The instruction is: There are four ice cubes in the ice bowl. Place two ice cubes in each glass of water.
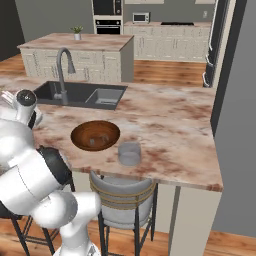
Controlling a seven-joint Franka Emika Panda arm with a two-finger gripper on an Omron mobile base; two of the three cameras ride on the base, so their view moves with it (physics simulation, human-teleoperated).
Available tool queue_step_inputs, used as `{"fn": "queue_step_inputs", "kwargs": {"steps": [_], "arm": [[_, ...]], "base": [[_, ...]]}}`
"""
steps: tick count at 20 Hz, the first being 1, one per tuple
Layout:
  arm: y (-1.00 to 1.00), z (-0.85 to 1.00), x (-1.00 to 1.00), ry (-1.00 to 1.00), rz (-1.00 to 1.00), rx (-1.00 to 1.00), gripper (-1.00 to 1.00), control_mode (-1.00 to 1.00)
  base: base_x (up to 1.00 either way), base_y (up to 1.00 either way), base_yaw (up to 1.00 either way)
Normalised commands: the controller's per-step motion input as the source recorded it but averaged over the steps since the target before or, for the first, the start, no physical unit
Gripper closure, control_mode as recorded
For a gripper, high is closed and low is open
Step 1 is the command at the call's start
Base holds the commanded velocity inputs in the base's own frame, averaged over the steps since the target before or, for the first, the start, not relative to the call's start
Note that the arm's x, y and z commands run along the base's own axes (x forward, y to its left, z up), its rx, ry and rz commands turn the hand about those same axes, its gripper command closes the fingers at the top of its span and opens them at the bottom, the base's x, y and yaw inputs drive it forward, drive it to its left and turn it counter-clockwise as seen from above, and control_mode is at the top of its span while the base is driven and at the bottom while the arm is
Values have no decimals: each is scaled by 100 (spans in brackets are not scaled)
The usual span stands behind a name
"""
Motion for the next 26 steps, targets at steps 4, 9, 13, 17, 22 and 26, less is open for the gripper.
{"fn": "queue_step_inputs", "kwargs": {"steps": [4, 9, 13, 17, 22, 26], "arm": [[-100, 100, -8, 6, -8, 10, -100, -100], [-99, 77, -35, 13, -2, -6, -100, -100], [-84, 64, -31, 30, -8, -16, -100, -100], [-52, 23, -5, 38, -15, -23, -100, -100], [-17, -4, 0, 32, -24, -19, -100, -100], [-13, -56, 0, 10, -29, -7, -100, -100]], "base": [[0, 0, 0], [0, 0, 0], [0, 0, 0], [0, 0, 0], [0, 0, 0], [0, 0, 0]]}}
